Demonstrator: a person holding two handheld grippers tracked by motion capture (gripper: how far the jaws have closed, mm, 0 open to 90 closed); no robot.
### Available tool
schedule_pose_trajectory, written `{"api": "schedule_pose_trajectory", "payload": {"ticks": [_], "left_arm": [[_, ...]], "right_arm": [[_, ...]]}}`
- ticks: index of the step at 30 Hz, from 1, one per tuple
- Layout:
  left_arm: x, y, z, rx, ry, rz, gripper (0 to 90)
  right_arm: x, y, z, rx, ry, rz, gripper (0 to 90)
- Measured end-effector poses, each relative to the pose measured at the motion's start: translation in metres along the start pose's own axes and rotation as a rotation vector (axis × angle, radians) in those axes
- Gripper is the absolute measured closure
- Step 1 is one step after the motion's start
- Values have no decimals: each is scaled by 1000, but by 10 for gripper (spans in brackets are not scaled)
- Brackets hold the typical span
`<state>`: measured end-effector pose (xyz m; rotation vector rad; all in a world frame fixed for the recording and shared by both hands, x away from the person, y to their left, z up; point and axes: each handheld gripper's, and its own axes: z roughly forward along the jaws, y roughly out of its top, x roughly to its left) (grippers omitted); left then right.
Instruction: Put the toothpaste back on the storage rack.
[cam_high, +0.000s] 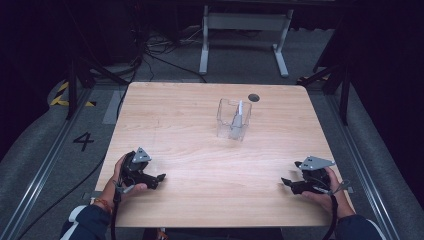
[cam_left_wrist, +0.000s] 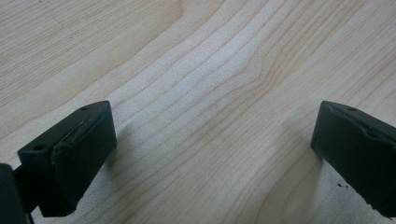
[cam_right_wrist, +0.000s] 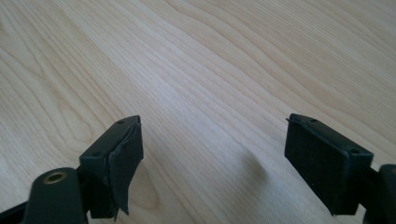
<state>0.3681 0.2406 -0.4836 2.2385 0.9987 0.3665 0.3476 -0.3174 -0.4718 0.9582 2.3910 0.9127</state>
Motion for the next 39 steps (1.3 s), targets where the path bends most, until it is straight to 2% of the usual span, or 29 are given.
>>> {"api": "schedule_pose_trajectory", "payload": {"ticks": [11,14,17,39], "left_arm": [[0,0,0,0,-1,2,4],[0,0,0,0,-1,2,4],[0,0,0,0,-1,2,5],[-1,-1,-1,0,3,-5,5]], "right_arm": [[-8,-24,-8,-22,-1,93,188],[-11,-30,-8,-43,13,145,171],[-13,-33,-10,-42,9,168,165],[-13,-34,-10,-40,-3,182,159]]}}
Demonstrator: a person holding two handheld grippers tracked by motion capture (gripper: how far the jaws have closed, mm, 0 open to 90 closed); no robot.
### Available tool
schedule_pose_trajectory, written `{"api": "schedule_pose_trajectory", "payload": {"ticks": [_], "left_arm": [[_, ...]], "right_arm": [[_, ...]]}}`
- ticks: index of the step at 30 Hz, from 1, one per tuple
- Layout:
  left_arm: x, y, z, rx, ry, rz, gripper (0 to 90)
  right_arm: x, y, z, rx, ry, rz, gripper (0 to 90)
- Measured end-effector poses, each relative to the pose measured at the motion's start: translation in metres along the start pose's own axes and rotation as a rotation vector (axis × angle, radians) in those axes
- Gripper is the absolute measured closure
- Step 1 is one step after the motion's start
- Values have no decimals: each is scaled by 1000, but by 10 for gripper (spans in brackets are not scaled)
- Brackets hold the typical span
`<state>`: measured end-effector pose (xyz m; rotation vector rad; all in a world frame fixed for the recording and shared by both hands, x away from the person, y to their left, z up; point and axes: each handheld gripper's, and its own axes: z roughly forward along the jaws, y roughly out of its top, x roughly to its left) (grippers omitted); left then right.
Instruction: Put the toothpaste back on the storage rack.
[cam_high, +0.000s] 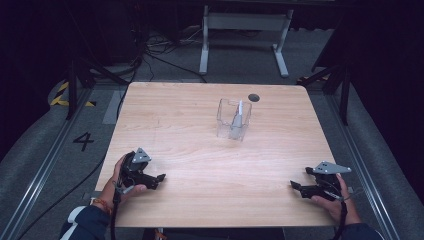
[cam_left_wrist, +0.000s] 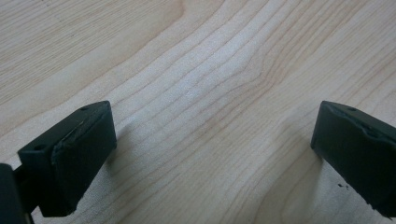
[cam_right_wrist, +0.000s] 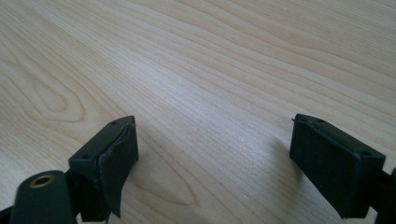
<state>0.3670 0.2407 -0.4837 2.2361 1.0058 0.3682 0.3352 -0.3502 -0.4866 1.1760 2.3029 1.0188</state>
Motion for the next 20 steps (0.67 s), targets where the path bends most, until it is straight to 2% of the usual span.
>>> {"api": "schedule_pose_trajectory", "payload": {"ticks": [11,16,18,20], "left_arm": [[0,0,0,3,2,0,3],[-1,-1,-1,0,9,-17,3],[0,0,0,1,15,-3,1],[-1,1,0,2,17,-21,1]], "right_arm": [[0,0,0,1,-2,2,156],[-2,1,2,4,1,-5,139],[-2,2,2,5,-9,7,131],[-2,2,2,6,-11,10,128]]}}
